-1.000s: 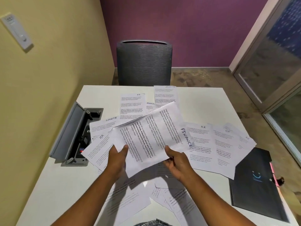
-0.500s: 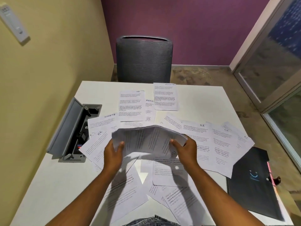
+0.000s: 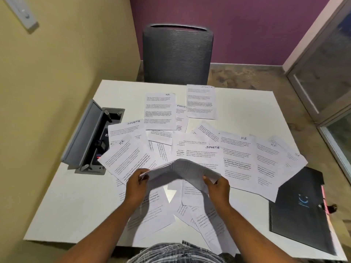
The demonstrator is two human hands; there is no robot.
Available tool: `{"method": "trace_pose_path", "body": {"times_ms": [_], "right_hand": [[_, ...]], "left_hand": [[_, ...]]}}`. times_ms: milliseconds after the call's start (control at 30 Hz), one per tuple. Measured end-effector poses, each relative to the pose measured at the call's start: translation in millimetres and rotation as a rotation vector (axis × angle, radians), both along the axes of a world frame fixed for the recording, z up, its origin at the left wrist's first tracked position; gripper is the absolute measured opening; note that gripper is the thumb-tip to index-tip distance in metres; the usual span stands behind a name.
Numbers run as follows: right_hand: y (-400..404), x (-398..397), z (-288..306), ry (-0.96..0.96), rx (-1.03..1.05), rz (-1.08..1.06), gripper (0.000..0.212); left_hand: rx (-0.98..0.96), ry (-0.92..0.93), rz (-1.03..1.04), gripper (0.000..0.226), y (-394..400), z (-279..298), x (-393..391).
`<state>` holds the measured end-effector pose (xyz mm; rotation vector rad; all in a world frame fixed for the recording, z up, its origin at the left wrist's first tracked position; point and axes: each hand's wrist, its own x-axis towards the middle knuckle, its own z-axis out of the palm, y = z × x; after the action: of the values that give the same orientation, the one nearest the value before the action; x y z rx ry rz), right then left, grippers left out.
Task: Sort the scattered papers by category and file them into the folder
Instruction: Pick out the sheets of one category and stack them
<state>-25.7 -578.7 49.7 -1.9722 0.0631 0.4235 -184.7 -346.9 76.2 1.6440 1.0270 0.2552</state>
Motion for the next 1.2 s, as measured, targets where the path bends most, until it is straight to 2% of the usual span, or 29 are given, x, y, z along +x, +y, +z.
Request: {"method": "trace_pose_path", "body": {"times_ms": [133,300,367,467,567,667,733,800,867,933,967,1000,1100,1200], "right_hand": [[1.0,4.2,8.6,-0.043,0.023,0.009,0.019],[-5.9,-2.0,-7.5,0.055,-0.059,0.089,0.039],[-3.9,-1.2,-8.4,0.056,-0.085,0.072,0.034],[-0.7,-0.5,-1.1,0.016,-0.038,0.034,0.019],[-4.5,-6.0,-2.9,0.023,-0.039,0.086,0.024],[-8.4,-7.8,-13.7,0.061,-0.178,0.175,0.029],[-9.2,-4.4,-14.2,-0.032,-0.264,0.186,0.027],[-9.1,1.8,-3.7,-0.122,-0.263,0.167,0.024],[-10.1,10.4,10.3,-0.207,-0.247,0.165,0.016],[-11.0,17.7,27.9,-0.285,-0.243,0.182,0.008],[-11.1,21.4,37.4,-0.324,-0.240,0.205,0.002],[-10.3,25.4,45.7,-0.361,-0.241,0.229,0.006],[-6.3,34.7,66.6,-0.446,-0.282,0.304,0.026],[0.2,40.6,84.2,-0.502,-0.304,0.416,0.022]], "left_hand": [[0.059,-0.017,0.032,0.021,6.6,4.4,0.9],[-0.002,0.098,0.001,0.028,1.4,-1.7,-3.7],[0.032,0.132,0.018,0.017,-1.6,-1.1,-0.3],[0.050,0.107,0.079,0.018,-2.8,7.6,3.7],[0.088,0.136,0.022,0.013,-2.3,4.5,-0.2],[0.054,0.208,-0.018,0.021,0.1,-5.7,-6.1],[0.037,0.203,-0.043,0.024,2.7,-5.5,-7.9],[0.004,0.166,-0.041,0.028,6.1,1.3,-8.1],[-0.007,0.087,0.024,0.046,10.3,10.8,-7.4],[0.117,0.006,0.063,0.073,13.7,24.2,-3.1],[0.215,-0.023,0.033,0.083,14.6,32.7,0.9],[0.307,-0.055,-0.027,0.089,14.2,41.7,6.2],[0.523,-0.149,-0.312,0.090,6.1,71.4,27.3],[0.724,-0.128,-0.546,0.079,-0.5,85.0,47.5]]}}
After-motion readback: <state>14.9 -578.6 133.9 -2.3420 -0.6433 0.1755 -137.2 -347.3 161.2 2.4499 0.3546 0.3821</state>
